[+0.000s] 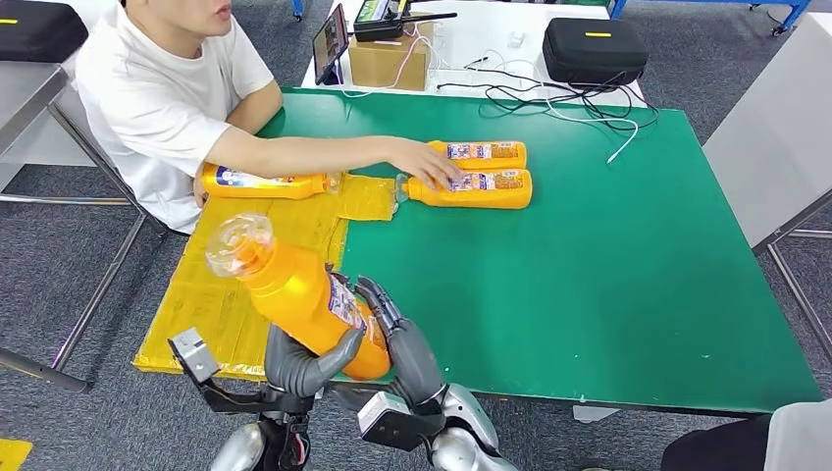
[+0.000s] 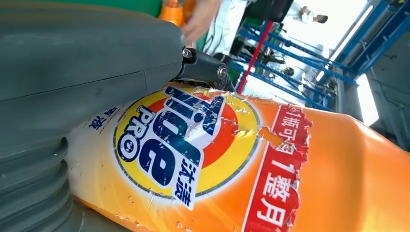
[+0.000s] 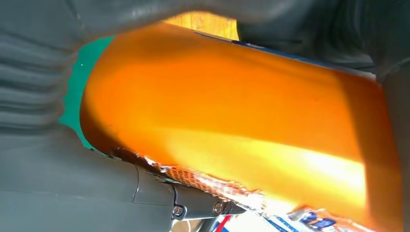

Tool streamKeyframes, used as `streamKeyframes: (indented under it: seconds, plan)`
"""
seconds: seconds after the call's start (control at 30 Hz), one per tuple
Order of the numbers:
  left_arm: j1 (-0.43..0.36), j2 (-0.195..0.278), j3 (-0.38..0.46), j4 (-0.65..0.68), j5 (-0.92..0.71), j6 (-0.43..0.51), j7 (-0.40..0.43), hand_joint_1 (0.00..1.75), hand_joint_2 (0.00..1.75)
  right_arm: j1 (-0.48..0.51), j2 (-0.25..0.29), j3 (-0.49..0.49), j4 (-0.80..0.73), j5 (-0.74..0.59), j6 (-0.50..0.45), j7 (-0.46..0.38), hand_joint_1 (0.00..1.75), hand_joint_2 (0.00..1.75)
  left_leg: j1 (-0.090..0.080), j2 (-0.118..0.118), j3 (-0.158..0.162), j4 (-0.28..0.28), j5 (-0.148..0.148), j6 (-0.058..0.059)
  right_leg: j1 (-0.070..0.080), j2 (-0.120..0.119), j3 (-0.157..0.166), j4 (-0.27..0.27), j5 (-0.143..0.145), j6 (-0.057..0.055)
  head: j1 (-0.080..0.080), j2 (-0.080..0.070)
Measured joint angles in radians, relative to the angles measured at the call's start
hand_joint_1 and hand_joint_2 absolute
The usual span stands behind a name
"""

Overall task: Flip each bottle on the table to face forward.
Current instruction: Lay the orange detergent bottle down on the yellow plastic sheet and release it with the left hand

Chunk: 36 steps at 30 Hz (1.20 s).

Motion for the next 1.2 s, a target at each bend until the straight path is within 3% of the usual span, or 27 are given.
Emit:
streamKeyframes:
  seconds: [0.1,0.17,0.2,0.23,0.3,0.33,0.4,0.47,0.6,0.77,0.87,1.0,1.2]
  plan:
    - [0.003,0.0,0.012,-0.008,0.004,-0.013,0.002,1.58,1.75,-0.002,0.001,0.0,0.003,0.001,0.005,0.0,0.0,0.0,0.0,0.0,0.0,0.0,0.0,0.0,0.0,0.0,0.0,0.0,0.0,0.0,0.0,0.0]
    - [0.006,0.0,0.02,-0.012,0.002,-0.012,0.002,0.78,1.75,-0.001,0.001,0.0,0.006,0.004,0.003,0.0,0.0,0.0,0.0,0.0,0.0,0.0,0.0,0.0,0.0,0.0,0.0,0.0,0.0,0.0,0.0,0.0]
    - [0.007,-0.001,0.023,-0.014,-0.013,0.007,-0.007,0.67,1.75,0.0,0.001,0.0,0.007,0.006,0.0,0.0,0.0,0.0,0.0,0.0,0.0,0.0,0.0,0.0,0.0,0.0,0.0,0.0,0.0,0.0,0.0,0.0]
    - [0.005,-0.002,0.026,-0.016,-0.051,0.048,-0.028,0.72,1.75,0.004,0.001,0.0,0.007,0.008,-0.004,-0.002,0.0,0.0,0.0,0.0,0.0,0.0,0.0,0.0,0.0,0.0,0.0,0.0,0.0,0.0,0.0,0.0]
    - [-0.009,-0.008,0.034,-0.016,-0.235,0.223,-0.096,1.6,1.75,0.02,0.0,-0.001,0.008,0.025,-0.023,-0.008,0.0,0.0,0.0,-0.001,0.0,0.0,0.0,0.0,0.0,0.0,0.0,0.0,0.0,0.0,0.0,0.0]
    - [-0.024,-0.009,0.04,-0.012,-0.365,0.332,-0.125,1.75,1.75,0.029,-0.001,-0.001,0.008,0.039,-0.033,-0.011,0.0,0.0,0.0,-0.001,0.0,0.0,0.0,0.0,0.0,0.0,0.0,0.0,0.0,0.0,0.0,0.0]
    - [-0.063,-0.006,0.06,0.013,-0.601,0.514,-0.152,1.75,1.75,0.044,-0.002,-0.001,0.006,0.064,-0.046,-0.014,0.0,0.0,0.0,-0.001,0.0,0.0,0.0,0.0,0.0,-0.001,0.0,0.0,0.0,0.0,0.0,0.0]
    - [-0.099,-0.002,0.091,0.059,-0.731,0.599,-0.154,1.75,1.75,0.054,-0.002,0.0,0.003,0.074,-0.046,-0.015,0.0,0.0,0.0,-0.001,0.0,0.0,0.0,0.0,0.0,0.0,0.001,0.0,0.0,0.0,0.0,0.0]
    - [-0.154,-0.005,0.184,0.184,-0.901,0.632,-0.154,1.75,1.75,0.071,-0.004,0.0,0.002,0.069,-0.045,-0.014,0.0,0.0,0.0,0.0,0.0,0.0,0.001,0.0,0.0,0.0,0.001,0.0,0.0,0.0,0.0,0.0]
    - [-0.217,-0.054,0.411,0.327,-1.422,0.636,-0.154,1.75,1.75,0.089,-0.013,0.0,0.002,0.06,-0.046,-0.016,0.0,0.0,0.0,0.0,0.0,0.0,0.001,0.0,0.0,0.0,0.0,0.0,0.0,0.0,0.0,0.0]
    - [-0.257,-0.079,0.549,0.409,-1.625,0.637,-0.138,1.75,1.75,0.094,-0.019,-0.001,0.002,0.052,-0.04,-0.017,0.0,0.0,0.0,0.0,0.0,0.0,0.001,0.0,0.0,0.0,0.0,0.0,0.0,0.0,0.0,0.0]
    - [-0.309,-0.086,0.661,0.531,-1.819,0.637,-0.003,1.75,1.75,0.096,-0.022,-0.004,0.003,0.055,-0.027,-0.016,0.0,0.0,0.0,0.0,0.0,0.0,0.001,0.0,0.0,0.0,0.0,0.0,0.0,0.0,0.0,0.0]
    - [-0.393,-0.062,0.683,0.731,-1.917,0.638,0.229,1.75,1.75,0.095,-0.019,-0.013,0.003,0.069,-0.013,-0.011,0.0,0.0,0.0,0.0,0.0,0.0,0.001,0.0,0.0,0.0,0.0,0.001,0.0,0.0,0.0,0.0]
